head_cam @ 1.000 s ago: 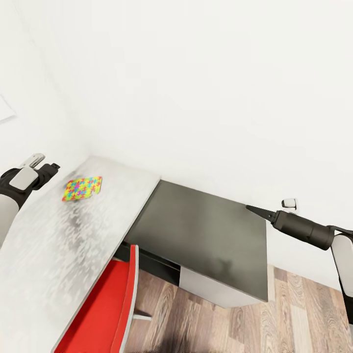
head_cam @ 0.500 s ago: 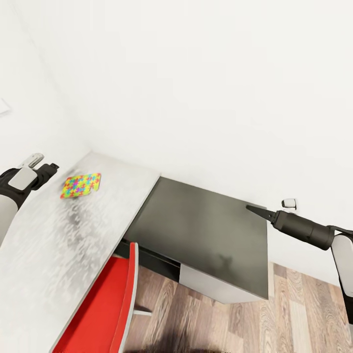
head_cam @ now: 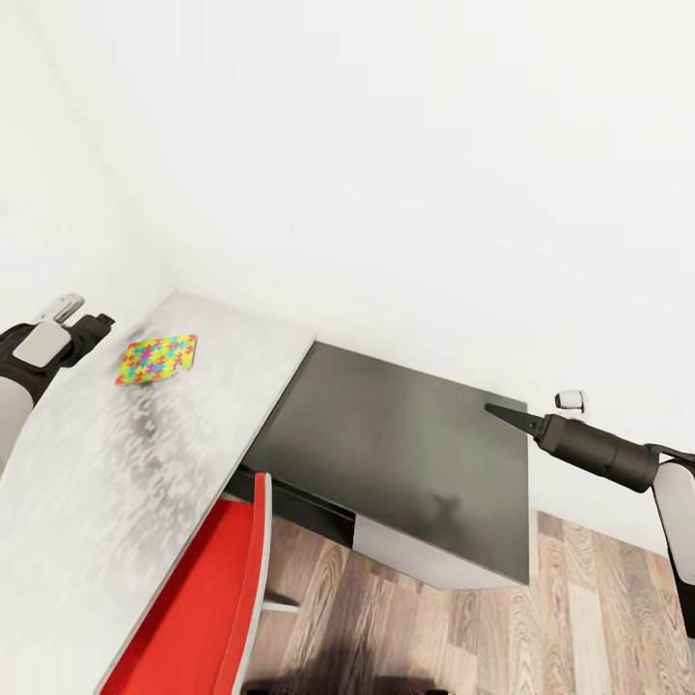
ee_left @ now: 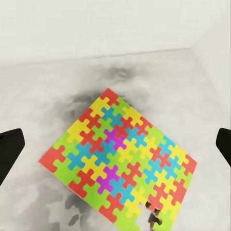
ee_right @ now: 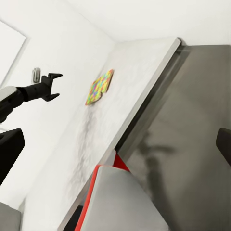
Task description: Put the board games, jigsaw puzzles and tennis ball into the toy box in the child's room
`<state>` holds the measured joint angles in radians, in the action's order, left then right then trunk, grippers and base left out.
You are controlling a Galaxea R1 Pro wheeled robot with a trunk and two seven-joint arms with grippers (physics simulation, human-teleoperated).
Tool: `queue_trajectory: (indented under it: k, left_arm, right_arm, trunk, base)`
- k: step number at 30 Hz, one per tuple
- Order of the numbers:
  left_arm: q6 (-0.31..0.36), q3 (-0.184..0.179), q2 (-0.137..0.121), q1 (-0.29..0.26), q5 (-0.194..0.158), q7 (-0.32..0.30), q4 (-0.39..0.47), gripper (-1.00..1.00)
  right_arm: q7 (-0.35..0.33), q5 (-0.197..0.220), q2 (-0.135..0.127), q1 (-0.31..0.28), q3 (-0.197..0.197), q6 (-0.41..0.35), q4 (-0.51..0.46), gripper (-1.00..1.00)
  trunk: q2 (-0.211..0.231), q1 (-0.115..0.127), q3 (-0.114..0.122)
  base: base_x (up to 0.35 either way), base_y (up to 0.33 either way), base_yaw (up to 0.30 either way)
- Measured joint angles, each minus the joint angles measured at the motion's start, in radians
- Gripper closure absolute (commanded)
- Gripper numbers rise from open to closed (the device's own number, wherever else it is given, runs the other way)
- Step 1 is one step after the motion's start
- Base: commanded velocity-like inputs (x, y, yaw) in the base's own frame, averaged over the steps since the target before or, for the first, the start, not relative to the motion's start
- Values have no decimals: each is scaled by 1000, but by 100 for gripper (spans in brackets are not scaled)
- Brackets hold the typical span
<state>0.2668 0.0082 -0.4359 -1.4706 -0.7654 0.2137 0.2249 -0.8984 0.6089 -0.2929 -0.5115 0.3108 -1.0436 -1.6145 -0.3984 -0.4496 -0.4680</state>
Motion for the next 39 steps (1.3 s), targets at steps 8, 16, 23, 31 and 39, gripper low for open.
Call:
queue_trajectory:
  k: [8,16,23,31,39]
  left_arm:
    - [6,-14,4,-43,10,0,0,-100]
    - [50,-59,6,-88,48,-1,0,-100]
    - [76,-67,7,-105,56,-1,0,-100]
    - [85,-68,6,-112,58,0,1,-100]
    - [87,-68,7,-113,59,0,2,-100]
  right_arm:
    - [-1,1,0,0,1,0,0,-100]
    - [-1,1,0,1,1,0,0,-100]
    - [-1,1,0,1,1,0,0,-100]
    - [-1,1,0,0,1,0,-1,-100]
    - [-1,1,0,0,1,0,0,-100]
  trunk:
    - [0,0,-13]
    - [0,0,-26]
    - [0,0,-38]
    - [0,0,-51]
    - [0,0,-64]
  base:
    - [0,0,0]
    - [0,0,0]
    - [0,0,0]
    - [0,0,0]
    - [0,0,0]
